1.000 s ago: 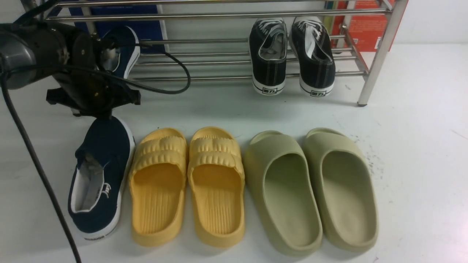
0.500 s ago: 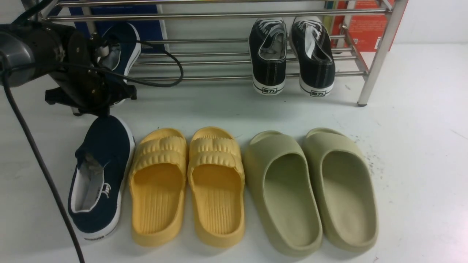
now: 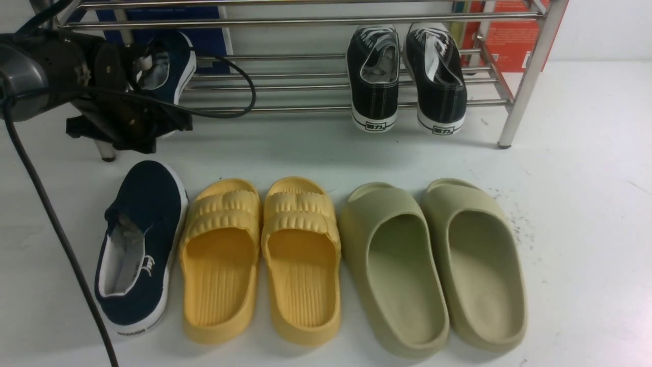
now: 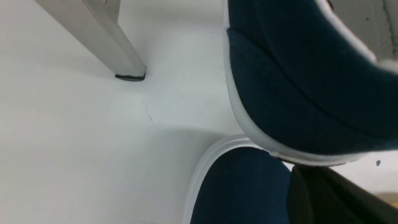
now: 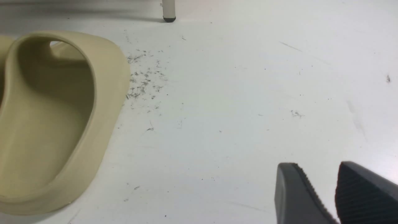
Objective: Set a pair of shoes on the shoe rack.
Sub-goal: Use the left arm to put a shoe into the shoe rack, then use the left arm to grab the shoe closest to it
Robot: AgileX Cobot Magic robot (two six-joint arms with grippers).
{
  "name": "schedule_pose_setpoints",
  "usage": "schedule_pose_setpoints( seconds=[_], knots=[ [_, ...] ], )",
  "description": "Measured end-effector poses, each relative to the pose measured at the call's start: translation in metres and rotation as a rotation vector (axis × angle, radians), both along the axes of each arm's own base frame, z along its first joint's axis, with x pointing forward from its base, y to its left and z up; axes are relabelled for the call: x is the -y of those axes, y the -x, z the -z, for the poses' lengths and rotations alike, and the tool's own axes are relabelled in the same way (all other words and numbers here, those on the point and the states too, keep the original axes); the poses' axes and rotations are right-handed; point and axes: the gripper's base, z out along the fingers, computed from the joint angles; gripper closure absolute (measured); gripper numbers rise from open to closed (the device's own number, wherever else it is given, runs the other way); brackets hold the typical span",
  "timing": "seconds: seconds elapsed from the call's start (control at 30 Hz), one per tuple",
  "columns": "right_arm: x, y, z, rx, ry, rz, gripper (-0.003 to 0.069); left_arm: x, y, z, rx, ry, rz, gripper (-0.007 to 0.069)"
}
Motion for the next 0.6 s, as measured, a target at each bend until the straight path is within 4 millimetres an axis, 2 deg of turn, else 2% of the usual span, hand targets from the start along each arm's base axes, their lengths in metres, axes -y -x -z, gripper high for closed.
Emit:
schedule_pose_setpoints(
  seconds=[0.27, 0.4, 0.5, 0.6],
  knots=[
    [0.000, 0.000, 0.000, 0.000, 0.000, 0.000, 0.0420, 0.002, 0.006, -0.003, -0.053, -0.004, -0.004, 0.0638],
    [0.000, 0.000, 0.000, 0.000, 0.000, 0.000, 0.0420, 0.008, 0.024, -0.018, -0.145, 0.002, -0.007, 0.0638],
    [0.000, 0.000, 0.000, 0.000, 0.000, 0.000, 0.0420, 0.010, 0.032, -0.028, -0.161, 0.012, -0.009, 0.0638],
    [0.000, 0.000, 0.000, 0.000, 0.000, 0.000, 0.0420, 0.012, 0.050, -0.041, -0.176, 0.030, -0.012, 0.0638]
  ],
)
